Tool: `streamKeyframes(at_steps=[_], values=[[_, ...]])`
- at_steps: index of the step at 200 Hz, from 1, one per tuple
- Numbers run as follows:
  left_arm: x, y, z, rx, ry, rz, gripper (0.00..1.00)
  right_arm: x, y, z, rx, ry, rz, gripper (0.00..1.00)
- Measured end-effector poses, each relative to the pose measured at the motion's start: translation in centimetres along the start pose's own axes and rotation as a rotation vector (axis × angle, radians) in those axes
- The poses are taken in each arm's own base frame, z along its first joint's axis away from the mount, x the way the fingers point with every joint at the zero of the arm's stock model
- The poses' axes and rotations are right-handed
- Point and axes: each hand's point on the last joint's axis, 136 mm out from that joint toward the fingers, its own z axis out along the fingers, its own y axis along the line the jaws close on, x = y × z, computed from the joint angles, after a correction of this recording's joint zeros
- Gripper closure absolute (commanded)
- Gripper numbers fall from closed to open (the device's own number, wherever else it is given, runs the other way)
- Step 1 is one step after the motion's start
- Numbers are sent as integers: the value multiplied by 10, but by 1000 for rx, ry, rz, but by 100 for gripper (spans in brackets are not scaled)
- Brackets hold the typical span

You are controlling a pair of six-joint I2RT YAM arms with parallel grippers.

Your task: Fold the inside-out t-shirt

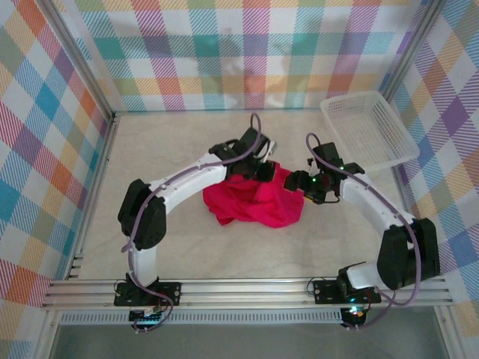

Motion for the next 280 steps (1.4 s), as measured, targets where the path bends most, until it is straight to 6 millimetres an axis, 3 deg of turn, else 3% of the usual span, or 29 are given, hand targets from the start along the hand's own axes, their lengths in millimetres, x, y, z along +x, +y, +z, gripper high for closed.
streamKeyframes(at_steps=[24,38,55,66,79,99,123,140,152,167,185,200,217,241,255,280], values=[[-58,-37,-67,52,-146,30,100,-13,-1,33,-9,21,68,100],[-88,-60,-114,96,-247,50,100,-21,-1,48,3,34,107,100],[-109,-80,-164,143,-349,59,100,-30,-1,52,12,18,114,100],[-113,-87,-187,168,-384,58,100,-33,-1,49,20,-1,113,100],[-111,-91,-200,191,-395,44,100,-35,-4,43,41,-26,112,100],[-99,-89,-185,203,-342,13,100,-34,-12,28,71,-67,108,100],[-73,-75,-112,159,-178,-31,100,-30,-24,1,108,-130,109,81],[-42,-61,-47,74,-34,-33,66,-30,-31,-17,116,-174,109,70],[-13,-55,-10,9,67,-12,57,-32,-34,-28,123,-198,111,63],[17,-47,10,-61,148,24,52,-33,-36,-37,126,-219,113,61],[33,-38,5,-117,167,56,51,-30,-33,-41,111,-216,104,52],[37,-18,-19,-157,147,38,50,-28,-30,-41,95,-201,91,41],[28,23,-59,-203,81,-33,48,-25,-27,-39,80,-184,86,31],[25,87,-100,-291,-9,-153,46,-25,-23,-28,84,-144,68,28],[39,119,-105,-342,-2,-207,46,-25,-22,-15,105,-109,53,28],[84,158,-84,-404,107,-274,45,-21,-9,7,148,-49,-14,28]])
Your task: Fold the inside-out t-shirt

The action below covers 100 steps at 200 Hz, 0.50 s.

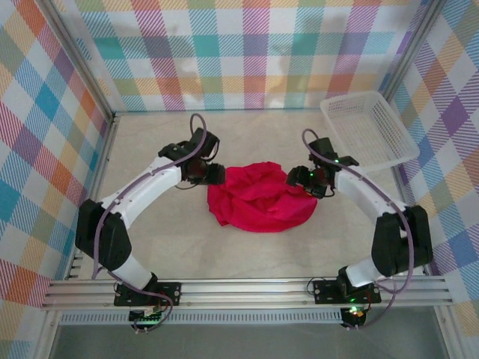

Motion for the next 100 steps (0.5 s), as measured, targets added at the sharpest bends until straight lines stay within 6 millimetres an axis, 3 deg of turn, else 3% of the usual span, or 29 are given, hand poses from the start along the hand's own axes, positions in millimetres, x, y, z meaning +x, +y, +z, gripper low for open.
streamKeyframes(at_steps=[28,60,69,85,100], values=[[34,14,36,-16,105,-38,46,-7,27,14,15,9,-83,34],[46,7,74,29,162,-84,55,-9,25,44,72,55,-86,67],[47,5,85,38,177,-96,62,-6,22,48,85,73,-79,78],[50,5,101,43,198,-123,85,-5,21,43,93,76,-83,100],[49,6,106,45,209,-133,100,-12,27,27,83,45,-80,100]])
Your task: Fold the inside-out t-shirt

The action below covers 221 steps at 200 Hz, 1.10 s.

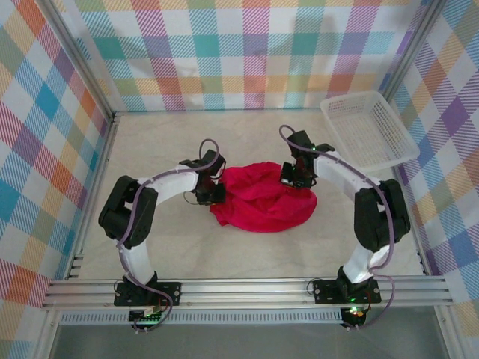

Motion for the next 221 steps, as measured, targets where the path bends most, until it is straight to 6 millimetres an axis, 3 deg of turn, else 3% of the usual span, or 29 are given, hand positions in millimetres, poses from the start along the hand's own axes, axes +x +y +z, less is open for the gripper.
streamKeyframes(at_steps=[23,42,68,87,114,128,143,160,178,202,221], values=[[-21,5,-16,5,-32,-16,100,-23,16,-54,-45,-123,-14,100],[-52,13,-51,19,-114,-49,100,-43,32,-125,-111,-285,-28,100],[-94,23,-131,43,-300,-79,100,-54,39,-218,-180,-475,-44,100],[-111,28,-200,55,-458,-85,100,-54,33,-268,-204,-573,-38,100],[-110,31,-289,70,-660,-85,100,-48,21,-307,-209,-639,-31,100],[-104,32,-327,70,-750,-83,100,-45,16,-313,-204,-646,-25,100],[-98,32,-352,77,-811,-82,100,-45,14,-312,-199,-640,-26,100],[-95,32,-357,79,-822,-80,100,-46,14,-304,-194,-619,-28,100],[-101,33,-339,68,-770,-83,100,-48,13,-285,-178,-572,-24,100],[-111,37,-286,44,-637,-91,100,-51,8,-249,-141,-492,-14,100],[-106,44,-236,18,-510,-100,100,-46,1,-221,-110,-428,-6,100]])
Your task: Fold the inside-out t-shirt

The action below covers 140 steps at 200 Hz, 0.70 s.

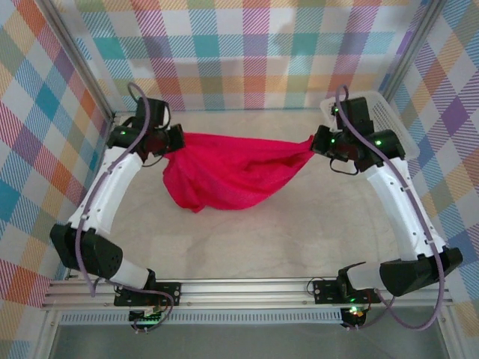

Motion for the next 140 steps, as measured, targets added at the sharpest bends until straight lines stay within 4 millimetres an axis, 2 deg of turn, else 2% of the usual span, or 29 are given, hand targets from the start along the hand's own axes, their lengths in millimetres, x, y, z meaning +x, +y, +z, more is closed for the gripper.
streamKeyframes(at_steps=[18,43,67,88,111,128,140], values=[[24,5,26,-25,101,14,100,15,-7,14,13,53,10,100],[45,-8,47,-16,178,88,100,35,-14,30,8,99,20,100],[67,-24,62,-25,237,196,86,75,-37,45,39,170,33,100],[86,-25,75,-88,284,290,81,101,-55,61,84,236,43,100],[95,-27,83,-204,266,439,74,102,-54,87,90,260,49,100],[102,-47,78,-227,220,566,70,92,-49,109,98,271,48,100],[107,-67,75,-197,185,632,66,78,-41,125,97,270,42,91]])
